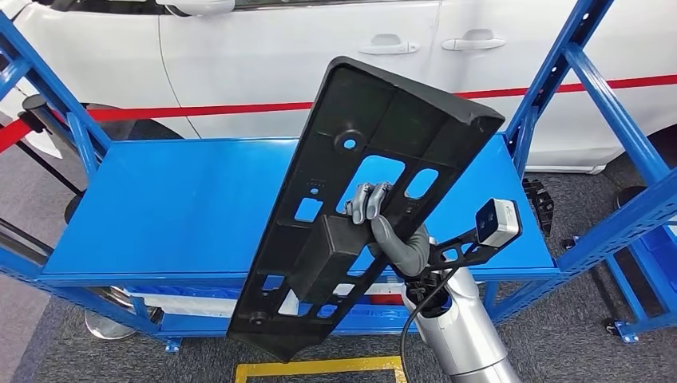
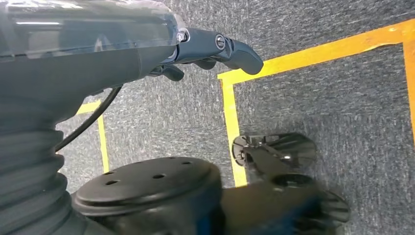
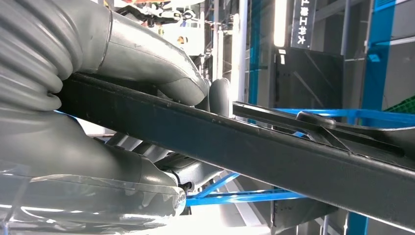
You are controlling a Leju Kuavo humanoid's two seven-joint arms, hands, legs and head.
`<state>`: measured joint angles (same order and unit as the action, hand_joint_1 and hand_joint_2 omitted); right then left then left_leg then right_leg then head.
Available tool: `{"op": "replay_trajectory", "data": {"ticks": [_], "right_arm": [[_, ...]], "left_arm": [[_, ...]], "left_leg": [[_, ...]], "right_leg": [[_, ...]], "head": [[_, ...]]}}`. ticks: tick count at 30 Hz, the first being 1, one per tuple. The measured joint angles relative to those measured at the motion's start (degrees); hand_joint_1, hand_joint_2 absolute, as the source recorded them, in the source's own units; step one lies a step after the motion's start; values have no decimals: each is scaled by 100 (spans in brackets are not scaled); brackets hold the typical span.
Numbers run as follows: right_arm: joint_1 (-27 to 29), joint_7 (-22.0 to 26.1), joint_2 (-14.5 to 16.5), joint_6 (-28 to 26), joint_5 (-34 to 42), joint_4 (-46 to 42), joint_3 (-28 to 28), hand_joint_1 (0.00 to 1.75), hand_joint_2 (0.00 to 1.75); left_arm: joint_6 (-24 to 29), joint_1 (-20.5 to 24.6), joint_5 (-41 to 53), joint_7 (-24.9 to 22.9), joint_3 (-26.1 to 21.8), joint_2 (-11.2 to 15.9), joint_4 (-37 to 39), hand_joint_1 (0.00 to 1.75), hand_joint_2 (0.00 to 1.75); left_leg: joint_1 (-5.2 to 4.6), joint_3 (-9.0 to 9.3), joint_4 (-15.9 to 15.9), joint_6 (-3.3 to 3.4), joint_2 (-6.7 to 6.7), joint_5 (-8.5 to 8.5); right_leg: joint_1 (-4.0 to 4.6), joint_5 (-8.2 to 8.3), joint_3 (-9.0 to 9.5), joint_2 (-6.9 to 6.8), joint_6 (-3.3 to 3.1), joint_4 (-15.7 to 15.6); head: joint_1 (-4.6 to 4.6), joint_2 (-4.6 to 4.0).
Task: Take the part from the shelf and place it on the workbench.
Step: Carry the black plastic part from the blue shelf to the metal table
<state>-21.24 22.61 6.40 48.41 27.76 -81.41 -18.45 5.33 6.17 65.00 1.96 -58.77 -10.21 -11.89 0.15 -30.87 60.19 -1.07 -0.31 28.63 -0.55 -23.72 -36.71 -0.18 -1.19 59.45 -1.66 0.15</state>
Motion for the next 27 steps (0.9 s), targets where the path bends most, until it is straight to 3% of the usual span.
{"op": "replay_trajectory", "data": {"ticks": [1, 3, 5, 6, 8, 10, 11, 12, 14, 16, 20, 22, 24, 25, 26, 27], "right_arm": [[-1, 12, 0, -7, -13, 1, -1, 175, 175], [2, 27, 0, -13, -36, 2, -5, 175, 175], [13, 47, -2, -12, -52, 1, -9, 175, 175], [20, 63, -4, -11, -61, -1, -9, 175, 175], [54, 96, -9, -11, -91, -2, -10, 175, 175], [106, 115, -16, -11, -123, 1, -11, 175, 175], [125, 119, -18, -11, -133, 2, -11, 175, 175], [134, 121, -19, -11, -139, 3, -11, 175, 175], [125, 124, -19, -11, -143, 0, -11, 175, 175], [115, 127, -15, -11, -144, -3, -12, 175, 175], [104, 128, -5, -14, -147, -1, -13, 175, 175], [83, 129, 19, -16, -149, 1, -13, 175, 175], [65, 128, 41, -17, -150, 14, -13, 175, 175], [60, 126, 46, -17, -151, 27, -13, 175, 175], [52, 125, 48, -16, -152, 41, -13, 175, 175], [37, 122, 52, -16, -153, 55, -14, 175, 175]], "left_arm": [[0, 6, 0, 2, 1, 1, 0, 0, 175], [-1, 2, 0, 5, 2, 5, 0, 0, 175], [-10, -8, 0, 7, 2, 8, 1, 0, 175], [-14, -5, 0, 9, 2, 9, 1, 0, 175], [-18, 8, 0, 15, 2, 9, 1, 0, 175], [-18, 7, -1, 15, 2, 9, 0, 0, 175], [-17, 4, -2, 13, 2, 9, 1, 0, 175], [-17, 3, -2, 10, 2, 9, 1, 0, 175], [-17, 7, -2, 6, 2, 9, 1, 0, 175], [-17, 14, -4, 5, 2, 9, 1, 0, 175], [-9, 13, -16, 3, 2, 15, 1, 0, 175], [-1, 12, -21, -6, 2, 20, 1, 0, 175], [4, 12, -34, -15, 2, 20, 0, 0, 175], [5, 13, -45, -17, 2, 20, 0, 0, 175], [8, 14, -56, -18, 2, 20, 0, 0, 175], [13, 12, -66, -21, 1, 20, 0, 0, 175]], "left_leg": [[-17, 75, -174, 33, -2, -31], [-41, 51, -225, 97, -7, -64], [-23, 36, -267, 170, 8, -152], [-9, 17, -291, 214, 17, -204], [-4, -58, -301, 267, 31, -281], [-5, -151, -287, 274, 35, -336], [-3, -193, -273, 267, 36, -357], [0, -230, -252, 258, 35, -372], [-4, -290, -191, 230, 32, -380], [-23, -339, -133, 175, 27, -386], [-9, -411, -83, 32, 19, -382], [12, -583, 321, -33, 16, -57], [31, -868, 1095, -85, 17, 406], [37, -958, 1399, -99, 17, 539], [39, -951, 1505, -102, 17, 565], [41, -823, 1374, -96, 18, 487]], "right_leg": [[1, 24, -14, -2, 34, 2], [-2, 76, -33, -5, 110, -8], [-16, 5, -74, 5, 176, 65], [-19, -140, -144, 11, 200, 225], [-27, -591, -399, 17, 232, 871], [-31, -876, -606, 17, 255, 1495], [-36, -865, -575, 16, 261, 1543], [-43, -760, -427, 15, 262, 1362], [-55, -494, 61, 14, 245, 601], [-44, -373, 331, 25, 195, 103], [-33, -275, 290, 24, 40, 16], [-52, -200, 231, 8, -35, -14], [-43, -137, 141, -1, -58, -11], [-38, -106, 96, -5, -56, -7], [-34, -77, 54, -9, -51, -2], [-31, -48, 17, -10, -44, 2]], "head": [[1, 0], [5, 0], [8, 0], [14, 0], [27, 0], [29, -1], [29, -1], [29, -1], [30, 0], [25, 0], [21, 0], [13, 0], [5, 0], [6, -1], [5, -1], [6, -2]]}}
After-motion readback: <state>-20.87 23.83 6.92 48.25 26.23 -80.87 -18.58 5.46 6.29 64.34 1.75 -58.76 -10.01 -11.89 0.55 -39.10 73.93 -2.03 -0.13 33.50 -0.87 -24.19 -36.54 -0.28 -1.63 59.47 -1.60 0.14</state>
